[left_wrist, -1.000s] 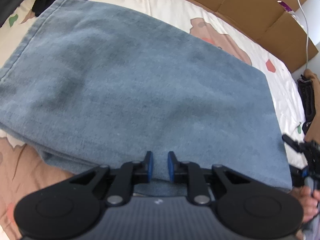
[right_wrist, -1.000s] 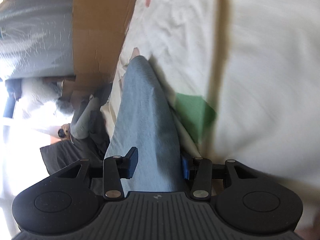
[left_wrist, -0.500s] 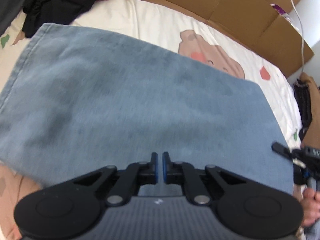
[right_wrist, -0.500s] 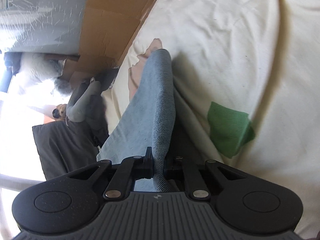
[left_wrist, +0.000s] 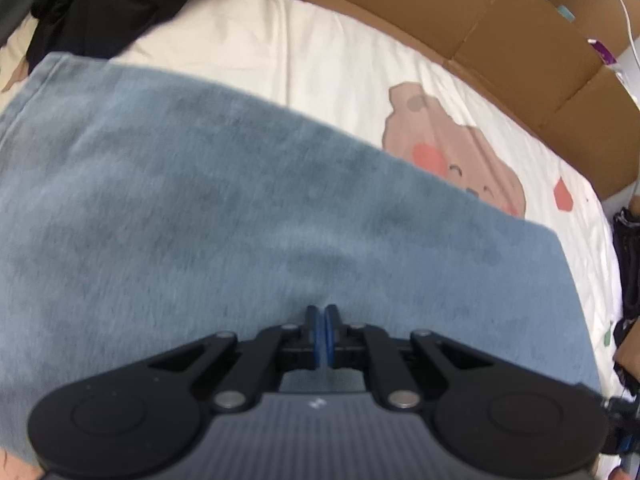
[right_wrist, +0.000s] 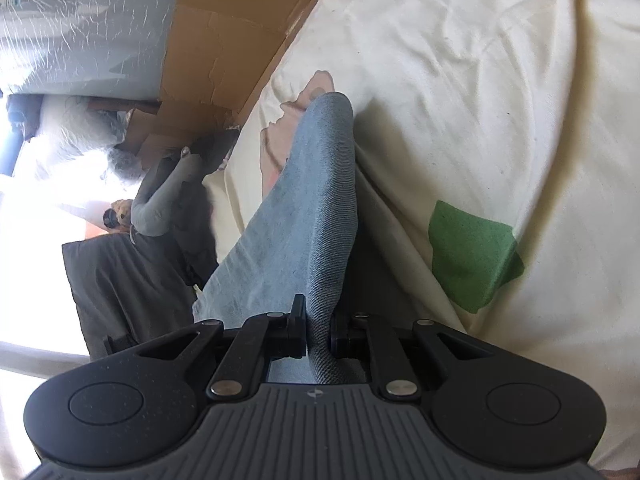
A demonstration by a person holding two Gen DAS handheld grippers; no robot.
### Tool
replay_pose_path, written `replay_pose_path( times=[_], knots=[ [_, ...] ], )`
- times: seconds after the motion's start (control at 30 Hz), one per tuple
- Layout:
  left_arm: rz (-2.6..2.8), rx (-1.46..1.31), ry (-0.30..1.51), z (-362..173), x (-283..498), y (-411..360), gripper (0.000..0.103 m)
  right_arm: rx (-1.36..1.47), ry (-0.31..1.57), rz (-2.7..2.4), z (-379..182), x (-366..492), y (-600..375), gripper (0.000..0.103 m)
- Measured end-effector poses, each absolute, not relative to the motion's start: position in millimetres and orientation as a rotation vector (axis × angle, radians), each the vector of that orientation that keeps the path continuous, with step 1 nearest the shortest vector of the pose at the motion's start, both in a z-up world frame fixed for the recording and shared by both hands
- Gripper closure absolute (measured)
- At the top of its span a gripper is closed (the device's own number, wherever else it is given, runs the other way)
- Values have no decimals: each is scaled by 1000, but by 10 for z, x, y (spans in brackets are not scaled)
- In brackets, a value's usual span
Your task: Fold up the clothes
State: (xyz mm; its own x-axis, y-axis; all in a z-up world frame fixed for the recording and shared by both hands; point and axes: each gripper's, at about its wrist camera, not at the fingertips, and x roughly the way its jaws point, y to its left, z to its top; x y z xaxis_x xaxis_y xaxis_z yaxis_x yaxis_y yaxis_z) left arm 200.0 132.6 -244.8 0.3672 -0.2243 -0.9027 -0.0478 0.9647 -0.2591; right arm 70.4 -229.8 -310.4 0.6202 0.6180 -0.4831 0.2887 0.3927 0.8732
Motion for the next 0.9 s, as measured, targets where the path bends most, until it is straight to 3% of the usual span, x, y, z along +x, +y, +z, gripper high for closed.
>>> replay_pose_path(
  times=[0.13,0.53,0.67,0.9],
  knots=[
    [-113,-248,1178,-2433,2183,1287,92,1190,935,245,-3108,700,-2300,92],
    [-98,-222,1140,-2438,2816,1139,92,1191,939,241,-3086,696,-2302,90],
    [-120,-231,1149,-2398,2666,1165,79,1174,938,233,-3054,713,-2298,85],
    [-127,-255,1164,-2405,1942,1357,79,1164,931,204,-3053,736,-2277,73]
  ],
)
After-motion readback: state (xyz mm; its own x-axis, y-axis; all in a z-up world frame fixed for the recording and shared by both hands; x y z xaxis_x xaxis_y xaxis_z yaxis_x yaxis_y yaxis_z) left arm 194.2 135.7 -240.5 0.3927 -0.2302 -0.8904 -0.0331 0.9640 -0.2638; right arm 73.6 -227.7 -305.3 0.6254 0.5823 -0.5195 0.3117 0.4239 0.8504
